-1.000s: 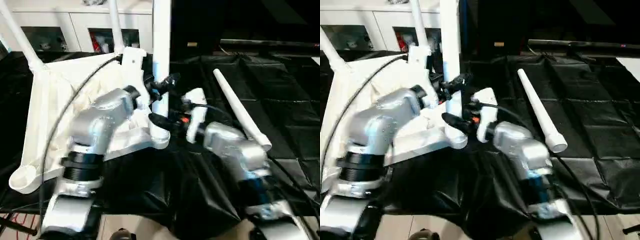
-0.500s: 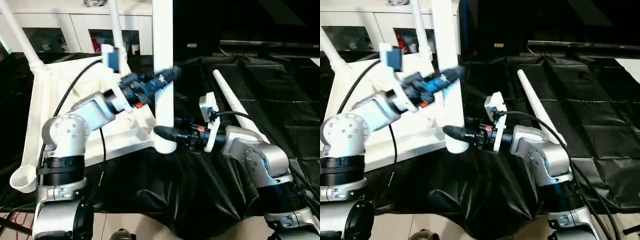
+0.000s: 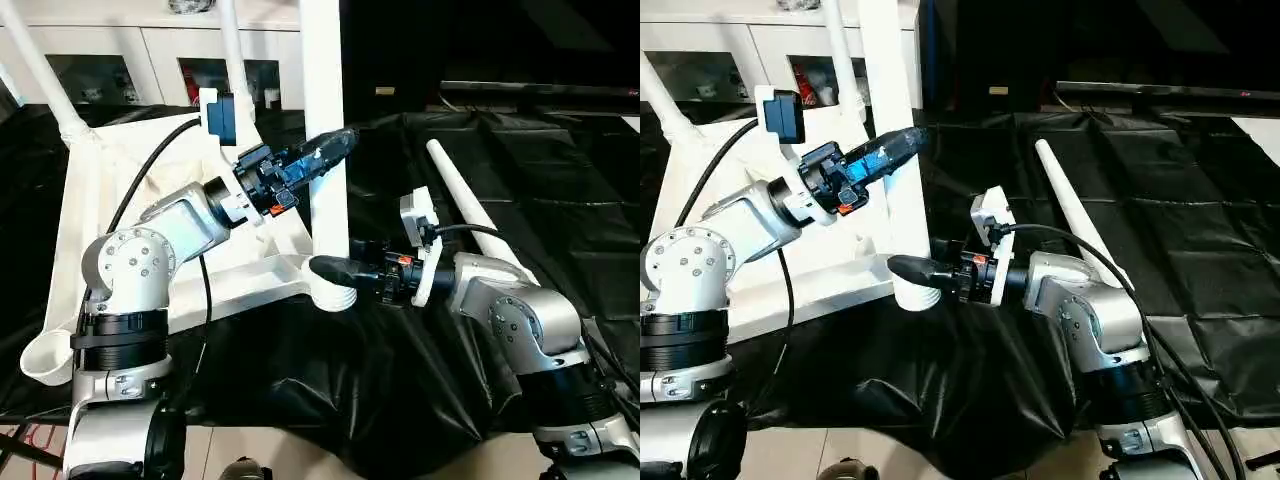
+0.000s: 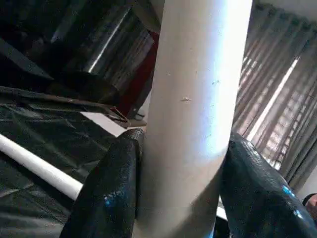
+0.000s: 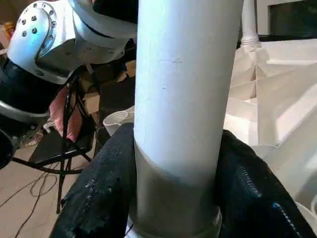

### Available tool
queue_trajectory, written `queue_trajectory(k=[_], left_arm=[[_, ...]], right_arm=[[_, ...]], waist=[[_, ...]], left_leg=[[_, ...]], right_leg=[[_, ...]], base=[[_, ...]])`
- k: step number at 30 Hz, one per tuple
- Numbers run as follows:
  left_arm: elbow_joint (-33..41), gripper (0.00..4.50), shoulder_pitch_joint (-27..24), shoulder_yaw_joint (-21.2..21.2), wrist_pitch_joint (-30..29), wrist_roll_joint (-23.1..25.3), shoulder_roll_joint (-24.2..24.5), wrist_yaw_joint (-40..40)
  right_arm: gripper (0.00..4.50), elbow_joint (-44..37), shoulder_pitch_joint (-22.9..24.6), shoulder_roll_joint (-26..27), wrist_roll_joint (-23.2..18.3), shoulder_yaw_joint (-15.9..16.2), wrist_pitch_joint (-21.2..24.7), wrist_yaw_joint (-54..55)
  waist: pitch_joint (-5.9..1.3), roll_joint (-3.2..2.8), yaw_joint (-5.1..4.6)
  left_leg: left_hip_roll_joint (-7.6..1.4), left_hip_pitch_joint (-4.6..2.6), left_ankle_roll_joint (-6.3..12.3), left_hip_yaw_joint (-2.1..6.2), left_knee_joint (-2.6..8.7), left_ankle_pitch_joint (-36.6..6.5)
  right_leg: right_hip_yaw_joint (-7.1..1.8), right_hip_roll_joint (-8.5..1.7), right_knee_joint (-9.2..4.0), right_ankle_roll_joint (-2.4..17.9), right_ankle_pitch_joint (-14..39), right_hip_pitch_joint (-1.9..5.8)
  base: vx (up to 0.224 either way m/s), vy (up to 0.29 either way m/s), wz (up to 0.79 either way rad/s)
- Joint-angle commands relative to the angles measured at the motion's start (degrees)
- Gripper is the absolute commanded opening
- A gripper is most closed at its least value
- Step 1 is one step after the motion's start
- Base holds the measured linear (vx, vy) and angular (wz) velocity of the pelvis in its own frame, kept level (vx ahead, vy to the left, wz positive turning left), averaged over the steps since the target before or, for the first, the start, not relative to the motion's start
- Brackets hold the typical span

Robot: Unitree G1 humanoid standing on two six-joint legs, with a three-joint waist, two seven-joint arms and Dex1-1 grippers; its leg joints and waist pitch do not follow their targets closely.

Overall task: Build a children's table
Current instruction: Pick table leg

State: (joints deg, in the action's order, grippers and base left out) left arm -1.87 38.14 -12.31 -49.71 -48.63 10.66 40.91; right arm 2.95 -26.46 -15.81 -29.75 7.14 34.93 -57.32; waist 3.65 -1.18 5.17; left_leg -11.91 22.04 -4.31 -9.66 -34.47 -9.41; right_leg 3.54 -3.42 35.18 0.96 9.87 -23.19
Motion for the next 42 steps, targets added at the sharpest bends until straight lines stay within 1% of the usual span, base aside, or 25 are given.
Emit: queue_trajectory(k=[1,2,3,4,5,7,10,11,13,14,17,20,22,23,25,26,27,28,29,31,35,36,37,41,42], left_arm=[[-0.3,1.99,-0.1,-0.1,0.5,0.8,0.0,-2.2],[-0.1,1.99,-0.1,0.0,0.8,0.9,-0.1,-2.4],[-0.1,1.98,-0.1,0.0,0.9,1.0,-0.1,-2.5],[0.6,1.90,-0.2,0.8,1.9,2.1,-0.4,-3.5],[0.8,1.90,-0.3,1.0,2.1,2.4,-0.4,-3.7],[1.3,1.84,-0.2,1.8,3.0,3.7,-0.6,-4.7],[2.4,1.84,1.0,4.9,7.8,11.3,-1.0,-10.2],[2.5,1.84,1.3,5.3,8.3,12.4,-1.1,-11.1],[2.8,1.84,1.9,6.9,9.4,14.9,-0.8,-12.8],[2.8,1.84,1.9,6.9,9.4,14.9,-0.8,-12.8],[3.0,1.84,2.5,8.4,10.5,17.3,-0.9,-15.0],[3.0,1.84,2.8,8.7,10.7,18.0,-1.2,-16.0],[3.1,1.84,2.9,9.0,11.0,18.5,-1.9,-16.7],[3.1,1.84,2.9,9.1,11.0,18.6,-1.9,-16.8],[3.1,1.84,2.8,9.3,11.2,18.9,-2.0,-16.9],[3.1,1.84,2.8,9.3,11.2,19.0,-2.0,-17.1],[3.1,1.84,2.7,9.3,11.2,19.0,-2.0,-17.2],[3.1,1.84,2.6,9.3,11.2,19.1,-2.0,-17.4],[3.2,1.84,2.5,9.2,11.2,19.1,-2.0,-17.6],[3.2,1.84,2.5,9.3,11.0,19.3,-2.0,-17.7],[2.7,1.84,2.3,8.8,10.3,19.2,-2.3,-18.1],[2.3,2.19,2.3,8.2,9.3,18.4,-2.4,-18.1],[1.7,2.40,2.3,7.5,8.8,17.6,-2.6,-18.1],[0.6,2.88,2.3,6.8,9.1,17.1,-2.5,-17.9],[-0.2,2.88,2.3,6.5,9.7,16.6,-2.4,-16.9]], right_arm=[[2.49,-0.7,0.1,0.0,0.6,-0.2,-1.6,0.3],[2.63,-0.3,-0.2,0.4,0.7,-0.5,-1.7,1.1],[2.69,-0.2,-0.2,0.4,0.7,-0.5,-1.7,1.2],[2.91,0.7,-0.8,1.2,1.1,-1.1,-2.3,2.7],[2.91,0.8,-0.9,1.3,1.2,-1.0,-2.4,2.9],[3.08,1.2,-1.2,1.7,2.3,-0.8,-3.4,4.2],[3.09,4.4,-3.1,5.1,6.0,-1.2,-5.7,12.1],[3.09,4.9,-3.4,5.6,6.3,-1.3,-5.9,13.1],[3.09,5.9,-3.9,6.7,7.0,-1.2,-5.9,15.0],[3.09,5.9,-3.9,6.7,7.0,-1.2,-5.9,15.0],[3.09,7.2,-4.4,8.0,7.8,-0.7,-5.7,17.2],[3.09,8.0,-4.6,8.7,8.3,-0.4,-6.0,18.3],[2.82,9.5,-5.1,9.4,9.4,0.0,-6.9,19.1],[2.82,9.6,-5.2,9.5,9.5,0.0,-6.9,19.2],[2.63,10.0,-5.3,9.7,9.7,0.1,-7.1,19.3],[2.41,10.0,-5.4,9.7,9.6,0.1,-7.1,19.4],[2.35,10.0,-5.4,9.8,9.6,0.1,-7.1,19.4],[2.18,10.0,-5.4,9.9,9.5,0.1,-7.1,19.4],[2.18,10.0,-5.4,9.9,9.5,0.1,-7.1,19.4],[1.99,10.1,-5.4,9.7,9.5,-0.1,-7.1,19.1],[1.90,10.3,-5.5,9.5,9.4,-0.4,-7.3,18.5],[1.90,10.1,-5.5,9.4,9.2,-0.5,-7.3,18.2],[1.90,9.4,-5.3,9.1,8.6,-0.7,-7.1,17.2],[1.89,8.2,-5.0,8.5,7.4,-1.0,-6.6,15.4],[1.89,7.3,-4.7,8.0,6.3,-1.2,-6.1,13.9]], waist=[[-4.54,0.06,0.10],[-4.52,0.12,0.08],[-4.51,0.06,0.05],[-4.50,0.08,0.03],[-4.53,0.05,0.09],[-4.53,0.06,0.09],[-4.51,0.05,-0.11],[-4.50,-0.09,-0.20],[-4.54,-0.06,-0.18],[-4.59,-0.25,-0.13],[-4.67,-0.24,-0.20],[-4.68,-0.27,-0.20],[-4.61,-0.37,-0.29],[-4.59,-0.33,-0.30],[-4.57,-0.36,-0.22],[-4.58,-0.35,-0.22],[-4.61,-0.31,-0.21],[-4.62,-0.29,-0.21],[-4.66,-0.27,-0.21],[-4.65,-0.32,-0.21],[-4.65,-0.36,-0.22],[-4.63,-0.36,-0.23],[-4.62,-0.33,-0.24],[-4.63,-0.28,-0.18],[-4.69,-0.28,-0.19]], left_leg=[[-0.66,-0.82,0.34,0.08,3.62,-9.7],[-0.64,-0.82,0.36,0.07,3.63,-9.8],[-0.72,-0.81,0.30,0.12,3.66,-10.2],[-0.70,-0.89,0.31,0.10,3.65,-10.3],[-0.70,-0.90,0.24,0.10,3.64,-10.1],[-0.75,-0.85,0.03,0.14,3.70,-10.0],[-0.74,-0.90,-0.47,0.16,3.75,-10.2],[-0.90,-0.88,-0.80,0.27,3.82,-10.0],[-0.72,-0.89,-0.85,0.17,3.75,-10.0],[-0.76,-0.92,-0.85,0.24,3.76,-9.9],[-0.69,-0.82,-0.83,0.19,3.71,-9.3],[-0.69,-0.83,-0.92,0.19,3.72,-9.5],[-0.69,-0.92,-1.15,0.19,3.75,-10.6],[-0.68,-0.91,-1.17,0.16,3.75,-10.8],[-0.70,-0.94,-1.22,0.20,3.76,-10.9],[-0.69,-0.92,-1.20,0.21,3.77,-10.9],[-0.71,-0.90,-1.19,0.21,3.76,-10.7],[-0.68,-0.88,-1.11,0.22,3.76,-10.6],[-0.67,-0.87,-1.04,0.20,3.73,-10.4],[-0.69,-0.89,-0.95,0.19,3.72,-10.3],[-0.71,-0.93,-0.95,0.17,3.70,-10.5],[-0.69,-0.95,-0.93,0.16,3.71,-10.6],[-0.66,-0.92,-0.93,0.14,3.69,-10.7],[-0.63,-0.89,-0.64,0.14,3.64,-10.6],[-0.62,-0.89,-0.51,0.14,3.62,-10.2]], right_leg=[[-2.19,-3.53,-4.11,9.6,12.2,3.23],[-2.18,-3.52,-4.13,9.6,12.4,3.23],[-2.19,-3.52,-4.12,9.5,12.4,3.20],[-2.19,-3.54,-4.17,9.1,12.9,3.17],[-2.20,-3.61,-4.19,9.1,13.1,3.17],[-2.21,-3.60,-4.20,9.1,13.1,3.16],[-2.21,-3.60,-4.25,8.6,13.5,3.06],[-2.26,-3.62,-4.14,8.5,13.3,3.00],[-2.26,-3.60,-4.16,8.4,13.0,3.09],[-2.27,-3.59,-4.10,8.3,12.6,3.09],[-2.25,-3.47,-3.83,9.1,9.6,3.16],[-2.25,-3.51,-3.81,9.4,9.4,3.20],[-2.23,-3.55,-3.94,9.4,10.6,3.11],[-2.24,-3.53,-4.01,9.4,10.9,3.13],[-2.26,-3.54,-4.01,9.2,11.3,3.08],[-2.26,-3.54,-3.97,9.2,11.1,3.12],[-2.28,-3.51,-3.91,9.2,10.5,3.15],[-2.26,-3.49,-3.90,9.2,10.2,3.17],[-2.26,-3.52,-3.86,9.3,9.9,3.20],[-2.27,-3.50,-3.84,9.5,9.5,3.16],[-2.29,-3.51,-3.89,9.6,9.7,3.17],[-2.27,-3.49,-3.88,9.6,9.8,3.15],[-2.27,-3.50,-3.88,9.7,9.9,3.20],[-2.27,-3.47,-3.93,9.6,9.9,3.23],[-2.25,-3.42,-3.86,9.7,9.3,3.24]], base=[[0.000,0.000,0.00],[0.000,0.000,0.00],[0.000,0.000,0.00],[0.000,0.000,0.00],[0.000,0.000,0.00],[0.000,0.000,0.00],[0.000,0.000,0.00],[0.000,0.000,0.00],[0.000,0.000,0.00],[0.000,0.000,0.00],[0.000,0.000,0.00],[0.000,0.000,0.00],[0.000,0.000,0.00],[0.000,0.000,0.00],[0.000,0.000,0.00],[0.000,0.000,0.00],[0.000,0.000,0.00],[0.000,0.000,0.00],[0.000,0.000,0.00],[0.000,0.000,0.00],[0.000,0.000,0.00],[0.000,0.000,0.00],[0.000,0.000,0.00],[0.000,0.000,0.00],[0.000,0.000,0.00]])
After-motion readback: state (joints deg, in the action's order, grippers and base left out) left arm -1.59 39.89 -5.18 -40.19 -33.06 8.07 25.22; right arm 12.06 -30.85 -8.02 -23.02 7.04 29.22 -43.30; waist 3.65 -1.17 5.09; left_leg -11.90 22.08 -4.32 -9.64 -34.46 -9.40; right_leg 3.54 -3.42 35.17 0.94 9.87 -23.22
